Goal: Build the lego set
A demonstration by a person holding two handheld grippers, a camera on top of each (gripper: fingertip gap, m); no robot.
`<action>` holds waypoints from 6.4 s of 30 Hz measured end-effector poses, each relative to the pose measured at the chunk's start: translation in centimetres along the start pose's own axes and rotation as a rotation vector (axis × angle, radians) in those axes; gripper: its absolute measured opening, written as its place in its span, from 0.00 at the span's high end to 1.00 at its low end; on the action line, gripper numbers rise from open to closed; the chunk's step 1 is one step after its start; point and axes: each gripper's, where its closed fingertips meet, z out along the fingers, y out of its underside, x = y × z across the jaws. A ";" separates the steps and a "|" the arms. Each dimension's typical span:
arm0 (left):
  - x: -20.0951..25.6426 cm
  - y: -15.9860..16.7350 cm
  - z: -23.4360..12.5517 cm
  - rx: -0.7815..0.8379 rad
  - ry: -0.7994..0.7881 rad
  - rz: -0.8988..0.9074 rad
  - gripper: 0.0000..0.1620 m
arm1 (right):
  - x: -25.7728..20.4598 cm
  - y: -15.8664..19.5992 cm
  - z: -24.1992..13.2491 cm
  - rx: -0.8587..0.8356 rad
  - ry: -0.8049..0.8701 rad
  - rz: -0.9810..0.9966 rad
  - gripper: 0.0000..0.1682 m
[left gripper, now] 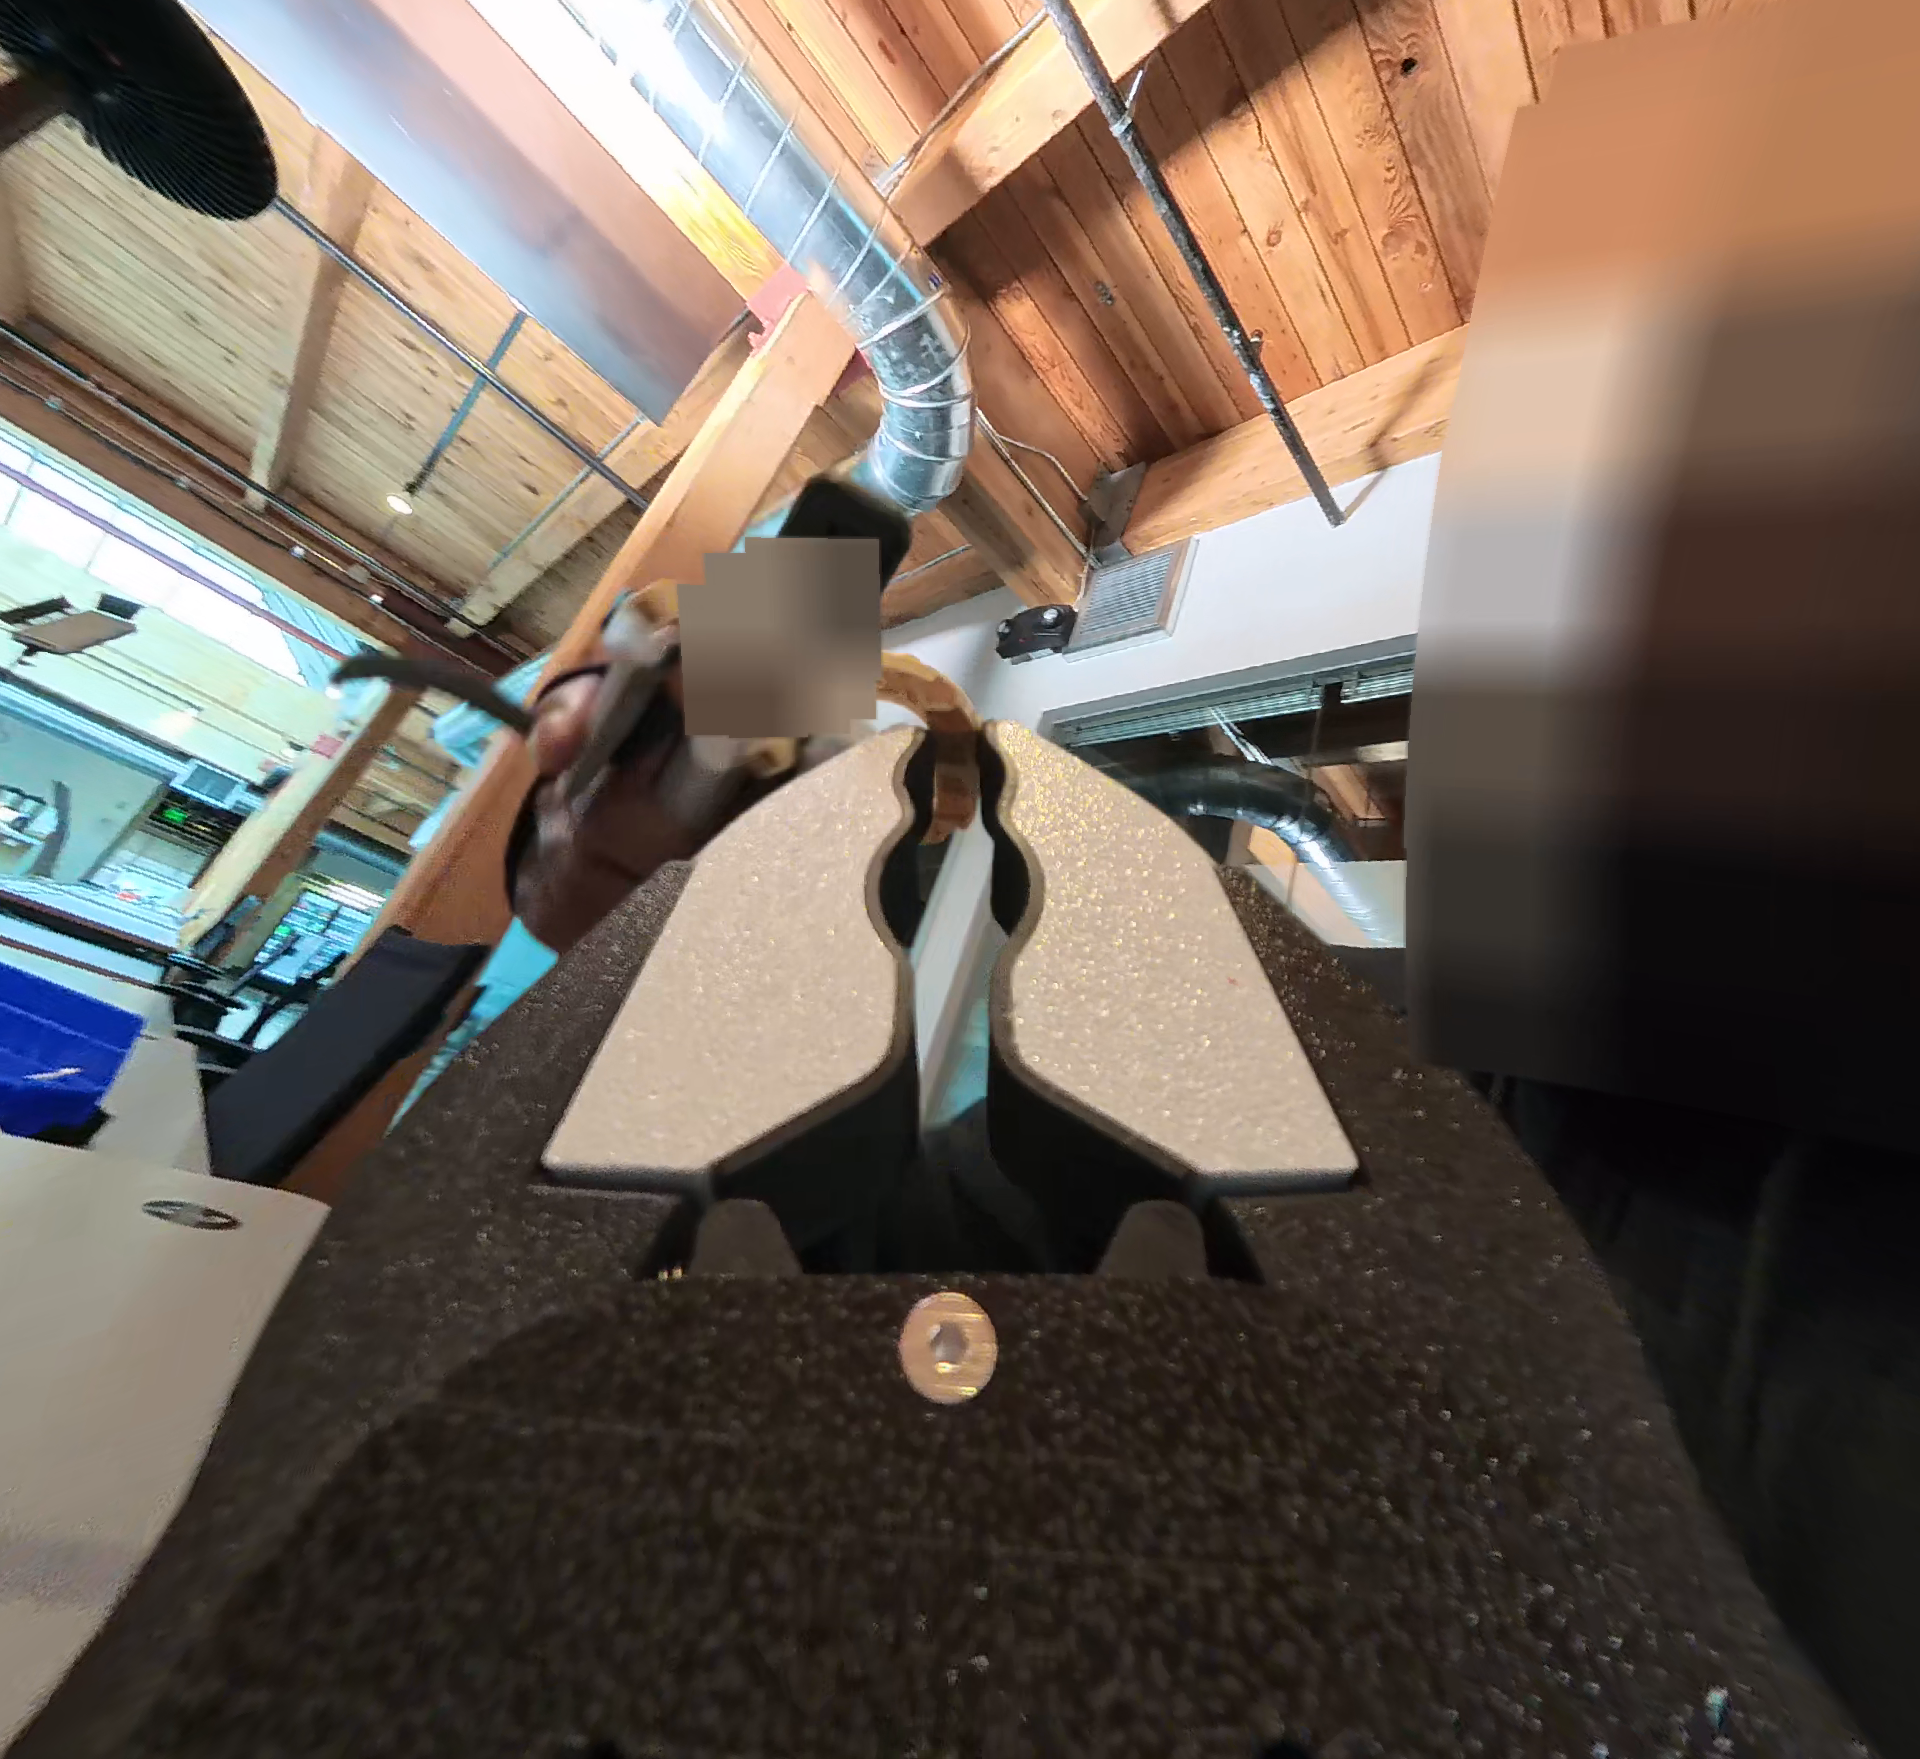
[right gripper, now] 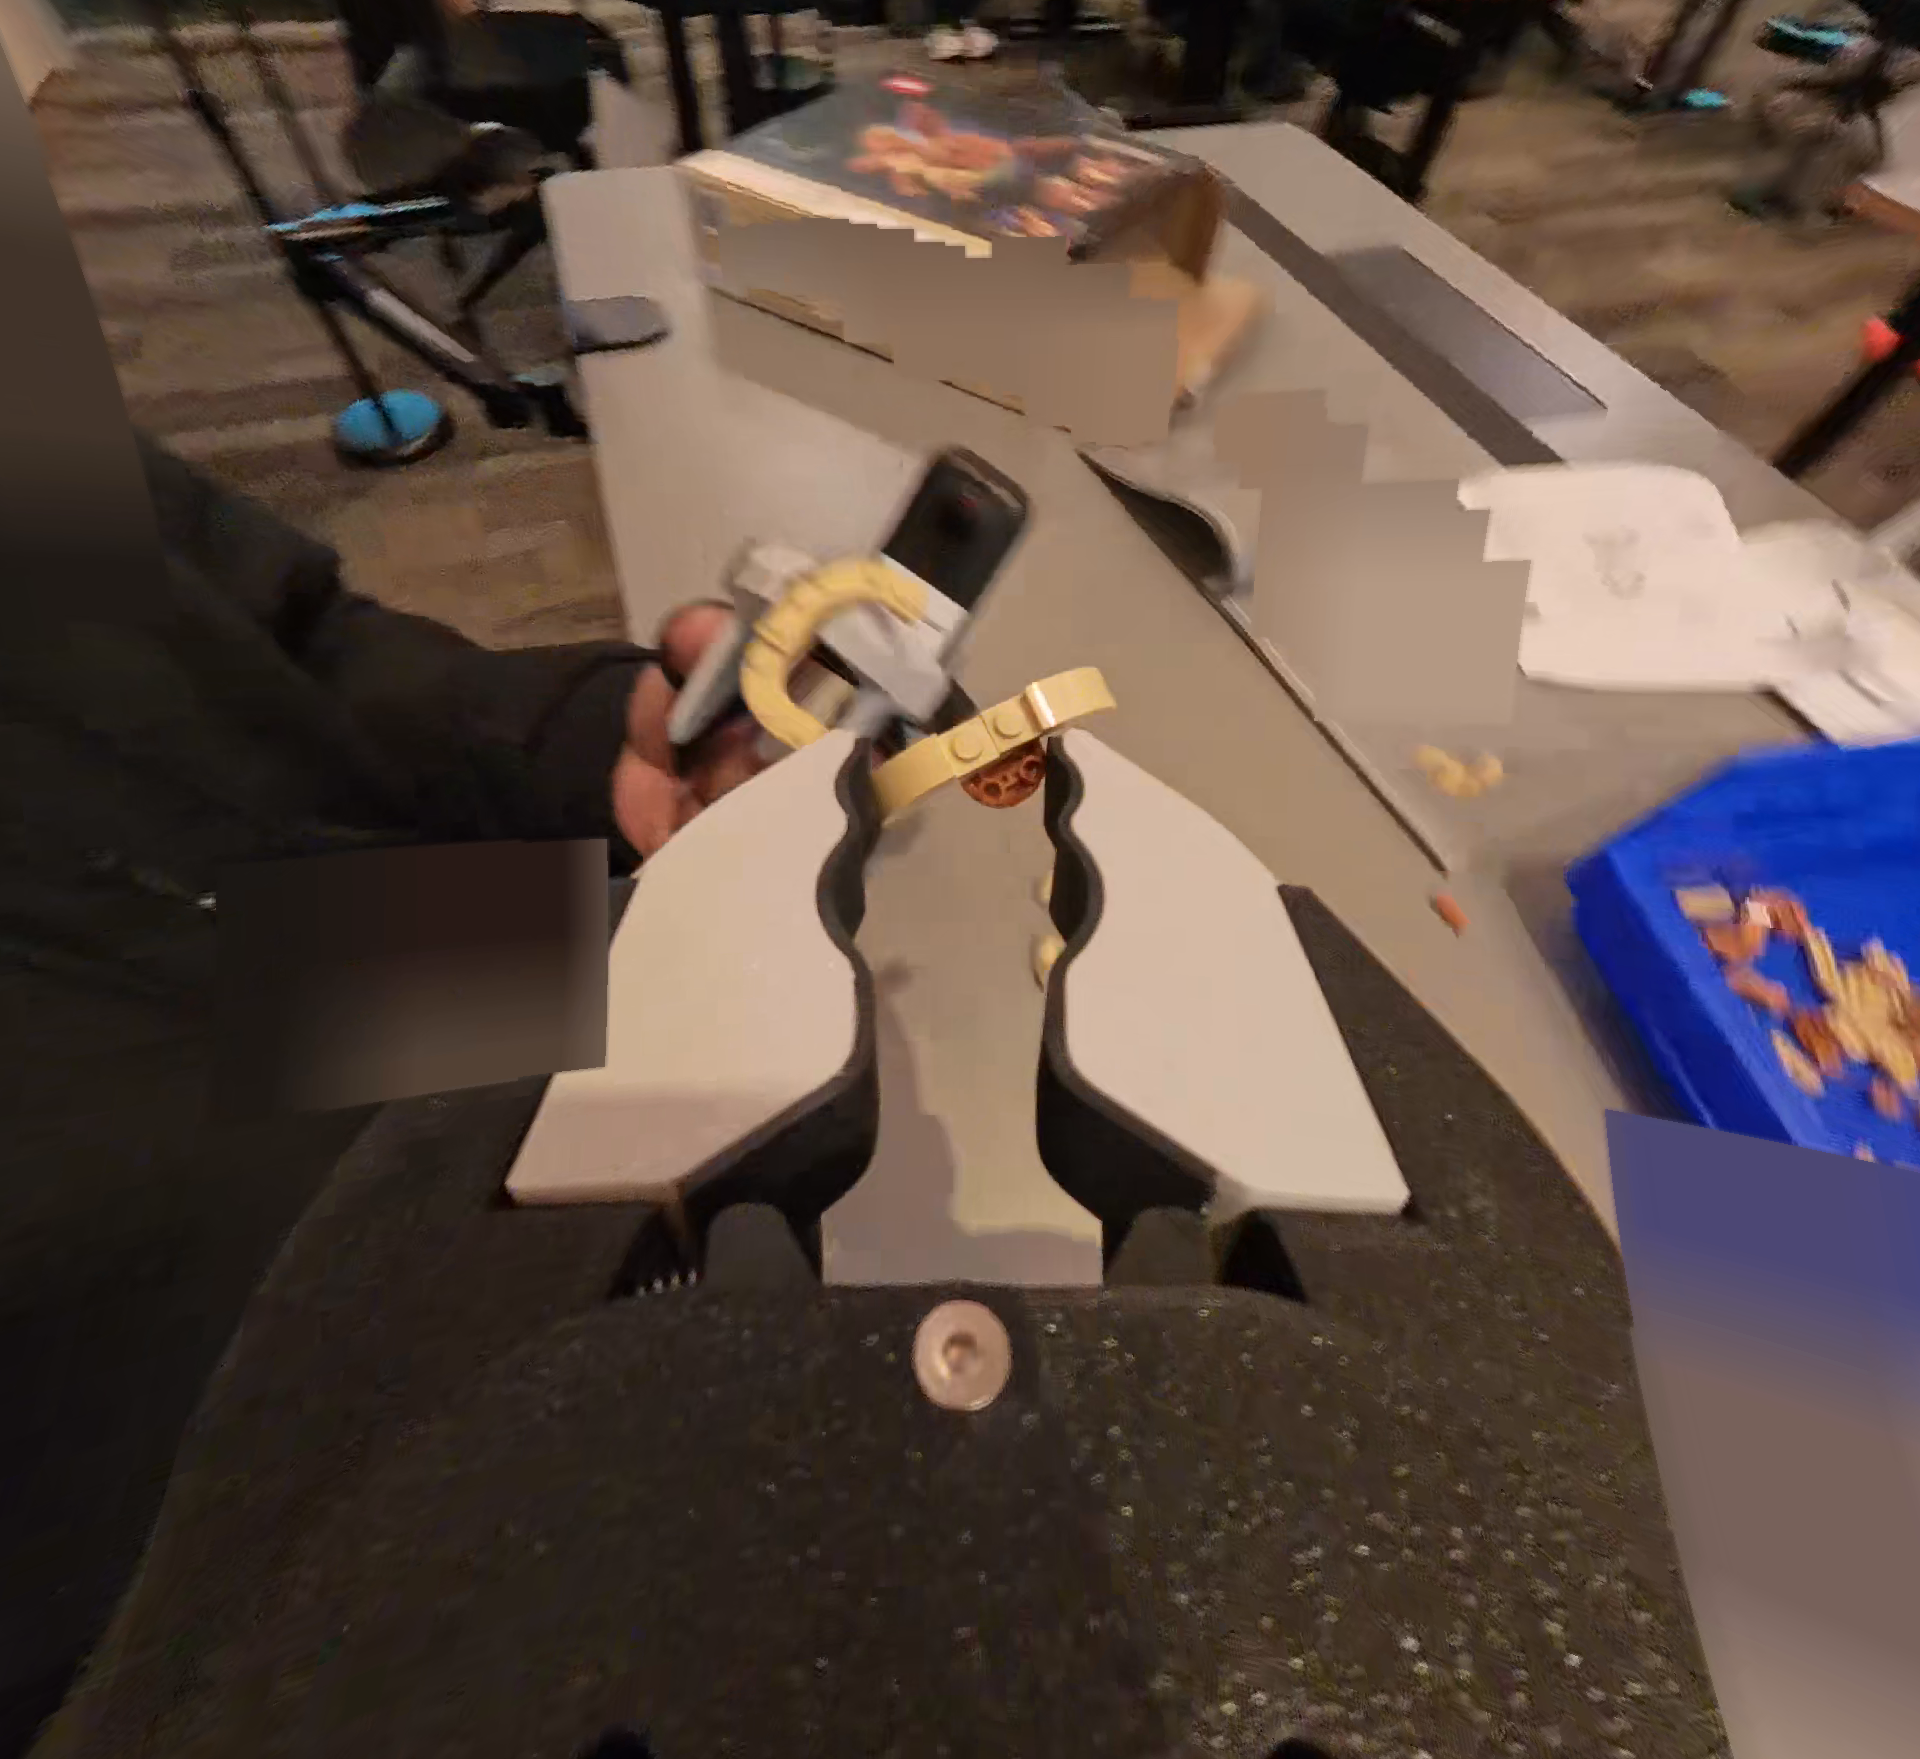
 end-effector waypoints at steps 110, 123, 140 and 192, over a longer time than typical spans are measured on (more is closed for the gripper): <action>-0.5 -3.3 -1.6 0.232 0.006 -0.043 0.95 | -1.8 1.3 7.3 -0.100 -0.231 0.171 0.79; 0.9 -7.5 -3.8 -0.016 -0.317 0.210 0.95 | 0.9 8.3 7.6 -0.311 -0.020 0.137 0.79; -0.8 -6.9 -5.8 -0.111 -0.456 0.261 0.95 | -0.8 14.1 13.9 -0.551 0.156 0.122 0.98; -0.2 -11.3 -9.1 0.282 -0.347 0.029 0.95 | 0.1 11.1 14.0 -0.143 -0.159 0.390 0.86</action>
